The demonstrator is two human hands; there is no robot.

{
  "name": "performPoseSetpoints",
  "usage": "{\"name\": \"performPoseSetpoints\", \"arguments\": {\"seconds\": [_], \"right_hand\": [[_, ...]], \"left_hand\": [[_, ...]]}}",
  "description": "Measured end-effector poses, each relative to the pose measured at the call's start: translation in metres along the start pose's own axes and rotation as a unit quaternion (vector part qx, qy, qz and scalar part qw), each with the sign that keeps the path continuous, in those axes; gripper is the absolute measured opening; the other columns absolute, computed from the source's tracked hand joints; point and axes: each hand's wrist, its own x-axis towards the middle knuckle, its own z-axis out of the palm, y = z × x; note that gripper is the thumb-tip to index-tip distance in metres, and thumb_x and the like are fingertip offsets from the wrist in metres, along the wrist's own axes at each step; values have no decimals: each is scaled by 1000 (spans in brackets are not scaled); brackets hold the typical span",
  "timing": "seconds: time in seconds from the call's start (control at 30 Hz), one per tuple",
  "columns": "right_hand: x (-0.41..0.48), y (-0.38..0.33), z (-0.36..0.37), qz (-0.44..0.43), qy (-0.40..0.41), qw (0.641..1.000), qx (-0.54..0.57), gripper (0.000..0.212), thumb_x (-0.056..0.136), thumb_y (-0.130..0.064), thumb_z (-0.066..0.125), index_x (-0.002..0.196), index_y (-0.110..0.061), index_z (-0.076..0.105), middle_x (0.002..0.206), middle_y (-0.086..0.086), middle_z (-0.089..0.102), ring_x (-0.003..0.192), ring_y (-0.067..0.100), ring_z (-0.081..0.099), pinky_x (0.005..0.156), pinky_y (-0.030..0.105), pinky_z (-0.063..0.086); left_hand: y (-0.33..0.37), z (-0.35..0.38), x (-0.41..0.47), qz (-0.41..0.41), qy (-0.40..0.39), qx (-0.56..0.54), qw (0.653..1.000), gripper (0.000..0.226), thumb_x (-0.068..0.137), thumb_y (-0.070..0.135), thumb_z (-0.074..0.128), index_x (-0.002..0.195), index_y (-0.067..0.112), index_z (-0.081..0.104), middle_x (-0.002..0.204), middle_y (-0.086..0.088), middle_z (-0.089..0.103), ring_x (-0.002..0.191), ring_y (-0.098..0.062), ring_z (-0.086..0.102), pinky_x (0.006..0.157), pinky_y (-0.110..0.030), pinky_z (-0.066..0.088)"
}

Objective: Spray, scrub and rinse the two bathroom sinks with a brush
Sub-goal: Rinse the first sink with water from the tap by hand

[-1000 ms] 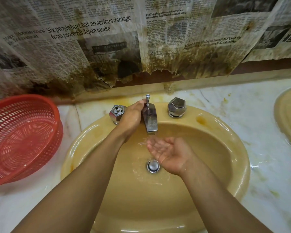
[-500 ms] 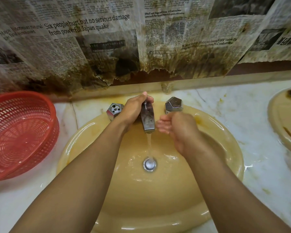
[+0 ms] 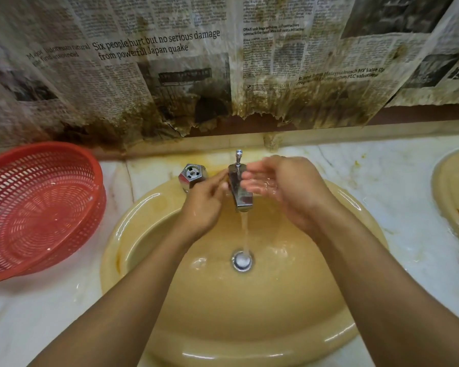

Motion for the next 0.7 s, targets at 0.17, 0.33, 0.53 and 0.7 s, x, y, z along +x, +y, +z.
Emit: {"name": "performPoseSetpoints", "arguments": {"seconds": [0.17, 0.33, 0.53, 0.7], "right_hand": [[6, 2, 20, -133, -93, 855, -493, 34, 101, -15, 45, 70, -16, 58, 82, 7, 63, 92, 33, 62, 76, 38, 48], [12, 15, -1, -152, -148, 839, -501, 33, 109, -24, 39, 126, -9, 63, 136, 5, 63, 129, 26, 51, 100, 34, 36], [28, 67, -2, -63, 46, 976, -204, 31, 101, -31, 47, 102, -25, 78, 99, 1, 78, 96, 21, 69, 103, 44, 50], [6, 100, 9, 282, 33, 919, 274, 36, 109, -17, 39, 118, 13, 59, 104, 27, 70, 95, 38, 69, 75, 45, 64]], "left_hand": [[-33, -29, -37, 80, 178, 180, 964, 32, 93, -7, 56, 114, 9, 74, 109, -3, 70, 100, -17, 64, 93, -10, 40], [-67, -62, -42, 20, 148, 260, 954, 45, 100, 7, 53, 146, 8, 53, 146, -10, 55, 136, -27, 49, 118, -37, 36], [-80, -67, -31, 30, 32, 330, 943, 55, 108, 13, 33, 163, 17, 25, 170, 5, 17, 158, -10, 6, 129, -35, 2], [-80, -73, -16, 41, 8, 330, 943, 57, 107, 34, 25, 164, 24, 23, 170, 11, 16, 154, 0, 5, 128, -40, 5]]}}
